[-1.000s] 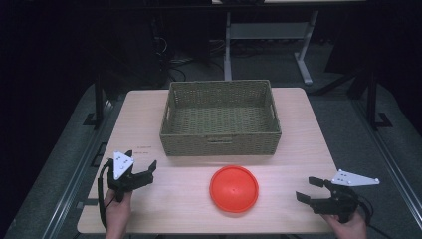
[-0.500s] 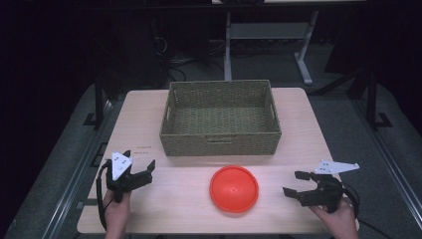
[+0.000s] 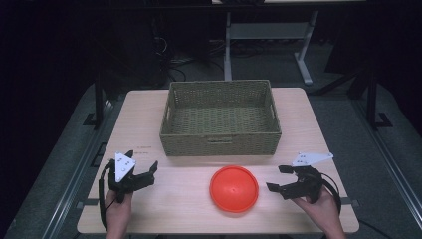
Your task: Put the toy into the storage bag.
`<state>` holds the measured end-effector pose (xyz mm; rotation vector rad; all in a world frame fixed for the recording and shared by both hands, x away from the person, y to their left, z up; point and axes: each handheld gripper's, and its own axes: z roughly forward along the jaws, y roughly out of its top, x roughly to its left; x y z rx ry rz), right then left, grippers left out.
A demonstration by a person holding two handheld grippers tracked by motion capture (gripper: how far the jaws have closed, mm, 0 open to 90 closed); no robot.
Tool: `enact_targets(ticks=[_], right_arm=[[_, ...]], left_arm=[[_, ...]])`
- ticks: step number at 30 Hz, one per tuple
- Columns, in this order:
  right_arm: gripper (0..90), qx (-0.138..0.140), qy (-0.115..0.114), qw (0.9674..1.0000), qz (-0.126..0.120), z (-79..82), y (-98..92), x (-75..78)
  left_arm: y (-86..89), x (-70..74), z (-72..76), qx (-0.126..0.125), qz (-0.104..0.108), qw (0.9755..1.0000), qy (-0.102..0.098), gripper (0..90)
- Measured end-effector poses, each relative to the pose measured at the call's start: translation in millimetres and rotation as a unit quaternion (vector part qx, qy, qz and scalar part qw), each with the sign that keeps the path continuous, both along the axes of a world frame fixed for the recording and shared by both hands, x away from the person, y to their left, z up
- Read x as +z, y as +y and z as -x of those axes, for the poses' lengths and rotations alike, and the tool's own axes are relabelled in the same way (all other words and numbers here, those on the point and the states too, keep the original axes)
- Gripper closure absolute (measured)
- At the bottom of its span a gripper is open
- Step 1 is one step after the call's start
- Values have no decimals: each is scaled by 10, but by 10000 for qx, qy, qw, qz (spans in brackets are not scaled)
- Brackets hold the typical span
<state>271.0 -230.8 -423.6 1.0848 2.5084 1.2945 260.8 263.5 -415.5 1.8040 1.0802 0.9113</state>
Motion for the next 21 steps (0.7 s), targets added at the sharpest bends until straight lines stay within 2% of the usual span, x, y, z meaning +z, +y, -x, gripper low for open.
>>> enact_targets(ticks=[16, 18, 21], right_arm=[[187, 264, 158, 9994, 139, -120, 233, 19], [214, 331, 276, 9990, 108, -150, 285, 13], [221, 379, 382, 9983, 230, -183, 348, -18]], left_arm=[[44, 5, -11, 92, 64, 9999, -12, 128], [46, 5, -8, 84, 58, 9999, -13, 128], [47, 6, -9, 89, 72, 9999, -20, 128]])
